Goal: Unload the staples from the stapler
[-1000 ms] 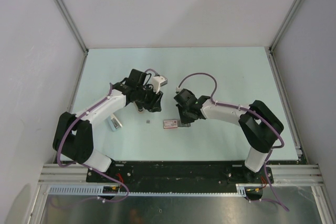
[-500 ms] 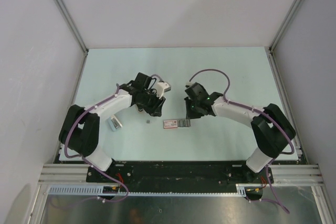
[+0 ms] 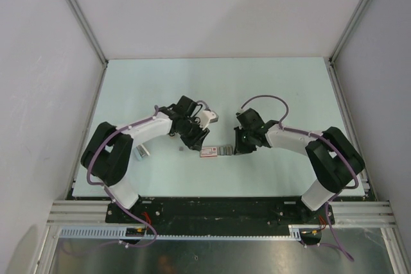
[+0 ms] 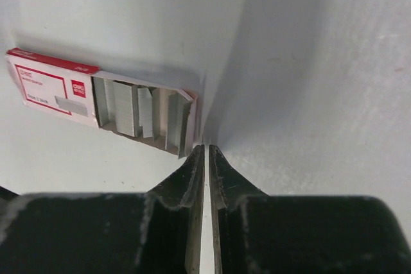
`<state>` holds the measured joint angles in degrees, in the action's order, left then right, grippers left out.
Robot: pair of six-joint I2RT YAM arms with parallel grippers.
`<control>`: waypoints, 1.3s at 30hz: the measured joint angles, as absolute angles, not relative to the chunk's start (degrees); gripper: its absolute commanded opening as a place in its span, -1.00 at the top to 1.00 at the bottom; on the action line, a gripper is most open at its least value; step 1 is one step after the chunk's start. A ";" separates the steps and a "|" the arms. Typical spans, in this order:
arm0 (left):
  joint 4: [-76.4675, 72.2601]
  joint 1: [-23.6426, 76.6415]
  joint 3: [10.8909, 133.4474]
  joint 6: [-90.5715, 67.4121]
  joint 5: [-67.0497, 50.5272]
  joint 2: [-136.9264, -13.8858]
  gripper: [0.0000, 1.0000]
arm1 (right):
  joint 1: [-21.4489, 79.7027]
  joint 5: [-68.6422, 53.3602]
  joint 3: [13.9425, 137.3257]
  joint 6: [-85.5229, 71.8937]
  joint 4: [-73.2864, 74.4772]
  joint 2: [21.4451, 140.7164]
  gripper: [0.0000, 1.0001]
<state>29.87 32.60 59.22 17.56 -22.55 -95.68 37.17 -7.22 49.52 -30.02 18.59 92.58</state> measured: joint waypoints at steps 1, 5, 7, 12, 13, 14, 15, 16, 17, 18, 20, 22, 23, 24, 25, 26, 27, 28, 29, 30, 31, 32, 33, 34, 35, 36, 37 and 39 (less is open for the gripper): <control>29.82 32.93 59.20 17.61 -22.33 -95.96 0.19 | 37.17 -7.60 49.52 -30.04 17.98 92.82 0.80; 29.65 34.15 59.09 18.06 -21.28 -97.12 0.21 | 37.41 -8.54 49.52 -30.44 16.19 93.45 0.80; 29.52 34.68 58.94 18.09 -20.95 -97.89 0.21 | 37.65 -8.62 49.52 -30.72 15.51 93.73 0.80; 28.84 35.40 58.89 18.50 -20.03 -99.35 0.24 | 39.16 -8.67 49.52 -31.53 14.24 94.26 0.80; 28.69 35.42 58.89 18.52 -19.86 -99.37 0.25 | 39.51 -8.67 49.52 -31.59 14.06 94.32 0.80; 28.49 35.44 58.83 18.57 -19.77 -99.39 0.25 | 39.79 -8.67 49.52 -31.73 13.85 94.41 0.80; 28.38 35.44 58.78 18.59 -19.70 -99.39 0.25 | 40.12 -8.69 49.52 -31.92 13.54 94.54 0.81; 28.27 35.46 58.74 18.63 -19.68 -99.39 0.26 | 40.42 -8.67 49.52 -32.03 13.28 94.63 0.80; 28.03 35.46 58.59 18.65 -19.70 -99.39 0.26 | 40.64 -8.64 49.52 -32.23 13.04 94.72 0.80; 27.83 35.46 58.50 18.68 -19.70 -99.39 0.26 | 40.80 -8.64 49.52 -32.40 12.84 94.83 0.80; 27.59 35.46 58.37 18.92 -19.70 -99.39 0.26 | 40.93 -8.71 49.52 -32.73 12.36 94.98 0.81; 27.42 35.46 58.28 19.07 -19.70 -99.39 0.26 | 41.06 -8.75 49.52 -32.91 12.10 95.07 0.80; 27.40 35.46 58.26 19.09 -19.70 -99.39 0.27 | 41.06 -8.73 49.52 -32.93 12.10 95.07 0.80; 27.35 35.46 58.22 19.11 -19.70 -99.39 0.27 | 41.06 -8.71 49.52 -32.95 12.10 95.07 0.81; 27.31 35.46 58.19 19.14 -19.70 -99.39 0.27 | 41.06 -8.69 49.52 -32.95 12.10 95.07 0.80; 27.29 35.46 58.17 19.16 -19.70 -99.39 0.27 | 41.06 -8.69 49.52 -32.95 12.12 95.07 0.80; 27.29 35.46 58.17 19.18 -19.70 -99.39 0.27 | 41.06 -8.67 49.52 -32.95 12.12 95.07 0.80; 27.27 35.46 58.17 19.25 -19.70 -99.39 0.27 | 41.06 -8.67 49.52 -32.95 12.12 95.07 0.81; 27.27 35.46 58.17 19.35 -19.70 -99.39 0.28 | 41.06 -8.67 49.52 -32.93 12.12 95.07 0.81; 27.29 35.46 58.17 19.44 -19.70 -99.39 0.28 | 41.06 -8.69 49.52 -32.88 12.14 95.07 0.81; 27.29 35.46 58.17 19.49 -19.70 -99.39 0.28 | 41.06 -8.69 49.54 -32.82 12.19 95.07 0.81; 27.27 35.46 58.17 19.59 -19.73 -99.39 0.28 | 41.06 -8.67 49.58 -32.75 12.25 95.07 0.81; 27.27 35.46 58.17 19.73 -19.73 -99.39 0.29 | 41.08 -8.64 49.63 -32.64 12.34 95.07 0.81; 27.27 35.46 58.15 19.97 -19.73 -99.39 0.29 | 41.06 -8.62 49.63 -32.49 12.40 95.07 0.81; 27.27 35.48 58.15 20.03 -19.73 -99.39 0.29 | 41.01 -8.51 49.65 -32.32 12.49 95.04 0.81; 27.24 35.48 58.13 20.08 -19.73 -99.37 0.29 | 40.91 -8.51 49.65 -32.21 12.64 95.02 0.81; 27.24 35.48 58.11 20.12 -19.73 -99.37 0.29 | 40.69 -8.51 49.69 -32.03 12.84 94.91 0.80; 27.16 35.51 58.08 20.18 -19.70 -99.33 0.29 | 40.07 -8.47 49.69 -31.31 13.87 94.54 0.80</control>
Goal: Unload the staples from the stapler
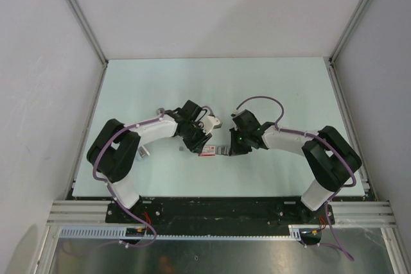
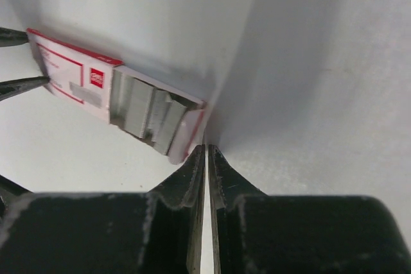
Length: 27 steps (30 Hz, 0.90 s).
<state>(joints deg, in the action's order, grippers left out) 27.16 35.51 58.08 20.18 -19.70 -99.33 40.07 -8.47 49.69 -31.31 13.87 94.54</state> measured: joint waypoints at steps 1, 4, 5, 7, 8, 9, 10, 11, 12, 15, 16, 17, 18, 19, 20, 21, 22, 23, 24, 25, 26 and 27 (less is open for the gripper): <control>27.14 35.51 58.06 20.21 -19.68 -99.33 0.29 | 39.68 -8.43 49.69 -31.05 14.50 94.32 0.80; 27.11 35.51 58.06 20.36 -19.68 -99.29 0.30 | 38.30 -8.34 49.69 -30.48 16.10 93.82 0.77; 27.11 35.51 58.04 20.47 -19.68 -99.24 0.30 | 37.91 -8.27 49.69 -30.33 16.23 93.73 0.76; 27.11 35.53 58.04 20.58 -19.68 -99.22 0.30 | 37.41 -8.27 49.69 -30.15 16.23 93.73 0.74; 27.11 35.53 58.04 20.58 -19.66 -99.22 0.30 | 37.41 -8.29 49.69 -30.15 16.16 93.73 0.73; 27.11 35.53 58.04 20.58 -19.66 -99.22 0.30 | 37.41 -8.32 49.69 -30.15 16.10 93.73 0.73; 27.11 35.55 58.04 20.60 -19.64 -99.22 0.30 | 37.41 -8.34 49.69 -30.15 15.94 93.73 0.73; 27.09 35.57 58.04 20.62 -19.62 -99.22 0.31 | 37.41 -8.36 49.69 -30.17 15.79 93.73 0.74; 27.09 35.57 58.04 20.62 -19.62 -99.22 0.31 | 37.41 -8.38 49.69 -30.20 15.53 93.73 0.74; 27.09 35.57 58.02 20.62 -19.59 -99.22 0.30 | 37.32 -8.58 49.69 -30.50 14.15 94.17 0.75; 27.09 35.57 58.02 20.62 -19.59 -99.22 0.31 | 37.23 -8.78 49.69 -30.74 13.56 94.52 0.75; 27.09 35.57 58.02 20.62 -19.59 -99.22 0.31 | 37.10 -9.26 49.69 -31.07 12.93 94.85 0.75; 27.07 35.57 58.02 20.62 -19.59 -99.22 0.30 | 36.99 -9.74 49.69 -31.42 12.16 95.15 0.76; 27.07 35.57 58.04 20.64 -19.59 -99.22 0.30 | 36.99 -10.13 49.69 -31.59 11.46 95.42 0.76; 27.07 35.57 58.04 20.64 -19.59 -99.22 0.30 | 36.97 -10.48 49.69 -31.77 10.92 95.66 0.77; 27.07 35.59 58.04 20.64 -19.57 -99.22 0.30 | 36.91 -10.92 49.69 -32.10 10.28 95.94 0.78; 27.07 35.59 58.04 20.64 -19.57 -99.22 0.30 | 36.88 -11.29 49.71 -32.45 9.78 96.14 0.78; 27.07 35.62 58.04 20.67 -19.53 -99.22 0.30 | 36.88 -11.49 49.71 -32.62 9.41 96.25 0.78; 27.07 35.64 58.04 20.67 -19.51 -99.22 0.30 | 36.97 -11.53 49.71 -32.84 9.06 96.40 0.78; 27.07 35.64 58.04 20.69 -19.49 -99.22 0.29 | 37.04 -11.60 49.71 -33.04 8.67 96.55 0.79; 27.07 35.66 58.04 20.69 -19.46 -99.22 0.29 | 37.17 -11.66 49.71 -33.26 8.32 96.66 0.79; 27.07 35.68 58.04 20.71 -19.42 -99.22 0.29 | 37.34 -11.68 49.74 -33.50 8.05 96.79 0.80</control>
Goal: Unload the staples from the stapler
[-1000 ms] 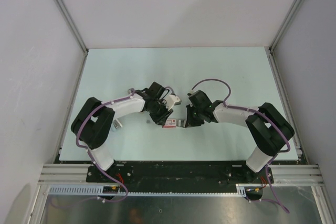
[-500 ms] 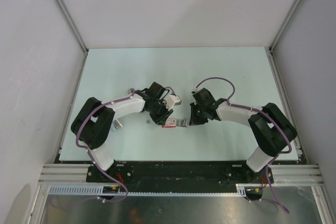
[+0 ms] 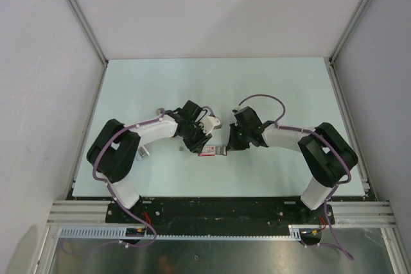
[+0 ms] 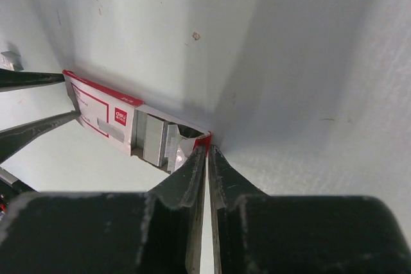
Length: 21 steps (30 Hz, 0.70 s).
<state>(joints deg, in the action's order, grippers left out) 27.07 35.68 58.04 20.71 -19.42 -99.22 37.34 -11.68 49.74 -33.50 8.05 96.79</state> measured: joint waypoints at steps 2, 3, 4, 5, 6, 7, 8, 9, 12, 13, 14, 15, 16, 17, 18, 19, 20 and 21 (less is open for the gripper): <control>27.11 35.73 58.04 20.93 -19.27 -99.22 0.28 | 37.69 -11.60 49.74 -33.95 7.64 96.95 0.80; 27.11 35.77 58.04 21.02 -19.18 -99.22 0.28 | 37.87 -11.53 49.74 -34.17 7.42 97.01 0.80; 27.11 35.79 58.04 21.02 -19.11 -99.20 0.28 | 38.06 -11.51 49.74 -34.50 7.14 97.12 0.80; 27.16 35.83 58.04 21.04 -18.96 -99.15 0.27 | 38.30 -11.46 49.74 -34.63 6.87 97.21 0.80; 27.29 35.88 58.04 21.06 -18.59 -99.09 0.27 | 38.52 -11.42 49.76 -34.85 6.66 97.30 0.80; 27.49 35.92 58.04 21.10 -18.28 -99.00 0.27 | 38.70 -11.40 49.76 -35.03 6.37 97.38 0.80; 27.64 35.92 58.04 21.10 -18.04 -98.94 0.27 | 38.85 -11.40 49.76 -35.18 6.11 97.47 0.81; 27.77 35.92 58.04 21.12 -17.87 -98.89 0.26 | 38.96 -11.40 49.76 -35.35 5.89 97.56 0.81; 28.03 36.01 57.93 21.23 -17.47 -98.56 0.16 | 39.44 -11.44 49.84 -35.90 5.26 97.86 0.81; 28.03 36.07 57.89 21.26 -17.28 -98.43 0.11 | 39.72 -11.49 49.89 -36.10 4.95 98.00 0.81; 28.01 36.18 57.84 21.28 -17.02 -98.21 0.07 | 40.10 -11.49 49.93 -36.27 4.75 98.10 0.81; 28.01 36.27 57.84 21.26 -16.84 -97.97 0.03 | 40.47 -11.49 49.95 -36.40 4.69 98.15 0.81; 28.01 36.42 57.84 21.26 -16.75 -97.65 0.00 | 40.77 -11.49 49.95 -36.42 4.71 98.15 0.80; 28.01 36.58 57.84 21.26 -16.69 -97.23 -0.02 | 41.01 -11.49 49.95 -36.42 4.78 98.15 0.79; 28.03 36.73 57.84 21.26 -16.69 -96.71 -0.04 | 41.08 -11.49 49.95 -36.40 4.86 98.15 0.77; 28.08 36.82 57.84 21.23 -16.69 -96.16 -0.05 | 41.04 -11.44 49.95 -36.34 4.99 98.08 0.75; 28.16 36.88 57.84 21.23 -16.69 -95.50 -0.07 | 40.97 -11.44 49.95 -36.29 5.26 98.00 0.73; 28.40 36.88 57.84 21.23 -16.69 -94.74 -0.08 | 40.71 -11.27 49.95 -36.07 5.74 97.73 0.70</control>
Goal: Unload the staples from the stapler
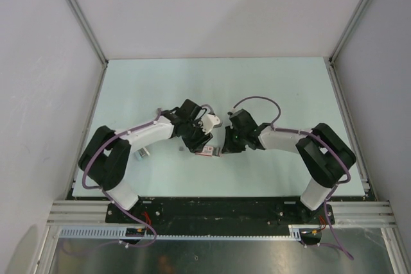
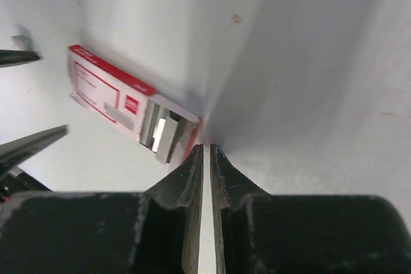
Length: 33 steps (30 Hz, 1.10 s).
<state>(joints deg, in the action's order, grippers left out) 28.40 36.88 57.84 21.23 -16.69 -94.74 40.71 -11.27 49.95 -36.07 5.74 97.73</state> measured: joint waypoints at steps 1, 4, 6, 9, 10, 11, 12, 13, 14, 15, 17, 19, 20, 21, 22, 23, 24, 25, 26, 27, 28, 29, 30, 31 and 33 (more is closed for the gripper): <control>28.69 36.84 57.84 21.21 -16.69 -93.95 -0.08 | 40.58 -10.92 49.95 -35.77 6.61 97.30 0.68; 30.09 36.36 58.13 21.10 -16.91 -91.83 -0.09 | 39.70 -9.10 49.95 -34.70 9.65 95.57 0.59; 31.00 35.86 58.96 20.99 -17.45 -91.15 -0.09 | 39.42 -7.94 49.93 -34.41 10.46 94.30 0.51; 31.35 35.05 60.05 20.78 -18.57 -91.05 -0.08 | 40.07 -6.24 50.00 -34.28 10.44 93.08 0.40; 31.35 34.79 60.14 20.58 -18.92 -91.05 -0.07 | 40.91 -5.56 50.04 -34.33 10.41 93.08 0.38; 31.46 34.54 60.14 20.49 -19.38 -91.05 -0.05 | 41.87 -5.21 50.04 -34.48 10.44 93.12 0.36; 31.73 34.22 60.14 20.43 -19.77 -91.09 -0.03 | 43.00 -4.84 50.04 -34.54 10.41 93.14 0.36; 31.92 34.02 60.14 20.40 -19.94 -91.11 -0.02 | 43.59 -4.62 50.06 -34.68 10.28 93.17 0.35; 32.08 33.80 60.12 20.40 -20.14 -91.13 0.00 | 44.25 -4.38 50.09 -34.89 10.22 93.21 0.35; 32.14 33.36 60.12 20.40 -20.51 -91.35 0.02 | 45.04 -4.14 50.09 -35.09 10.13 93.30 0.34; 32.16 32.40 60.12 20.40 -21.41 -92.25 0.05 | 45.71 -3.77 50.11 -35.44 10.07 93.45 0.33; 32.25 30.55 60.10 20.45 -22.00 -93.78 0.09 | 45.80 -3.42 50.13 -35.83 10.04 93.54 0.32; 32.25 29.54 60.05 20.47 -22.22 -94.52 0.12 | 45.80 -3.27 50.15 -36.01 10.02 93.54 0.32; 32.21 28.71 59.92 20.49 -22.28 -95.13 0.14 | 45.80 -3.22 50.15 -36.10 9.96 93.54 0.33; 32.16 27.86 59.61 20.56 -22.22 -95.64 0.17 | 45.78 -3.18 50.17 -36.27 9.85 93.54 0.34; 32.12 27.49 59.37 20.56 -22.20 -95.85 0.19 | 45.76 -3.07 50.17 -36.42 9.74 93.54 0.35; 31.90 27.31 59.02 20.62 -22.06 -96.01 0.21 | 45.78 -3.03 50.17 -36.49 9.56 93.54 0.37; 31.68 27.35 58.65 20.71 -21.87 -96.09 0.22 | 45.78 -3.03 50.17 -36.58 9.37 93.60 0.38; 31.42 27.53 58.26 21.15 -21.63 -96.23 0.23 | 45.78 -3.01 50.17 -36.69 9.10 93.71 0.40; 30.98 27.68 57.84 21.52 -21.41 -96.38 0.24 | 45.78 -3.01 50.24 -36.91 8.93 93.91 0.41; 30.68 27.83 57.52 21.69 -21.17 -96.62 0.25 | 45.78 -3.01 50.26 -37.10 8.64 94.19 0.42; 30.44 27.97 57.23 21.96 -21.10 -96.84 0.26 | 45.78 -3.01 50.26 -37.36 8.45 94.41 0.42; 30.15 28.12 56.90 22.11 -20.95 -97.14 0.26 | 45.78 -3.01 50.26 -37.52 8.38 94.52 0.42; 29.93 28.29 56.62 22.17 -20.78 -97.43 0.26 | 45.78 -3.01 50.26 -37.60 8.25 94.61 0.42; 29.26 28.67 56.42 22.70 -20.67 -97.56 0.26 | 45.80 -3.01 50.28 -37.76 7.97 94.61 0.42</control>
<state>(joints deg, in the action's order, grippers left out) 29.26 28.67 56.42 22.70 -20.67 -97.56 45.80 -3.01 50.28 -37.76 7.97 94.61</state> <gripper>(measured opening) 0.374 0.292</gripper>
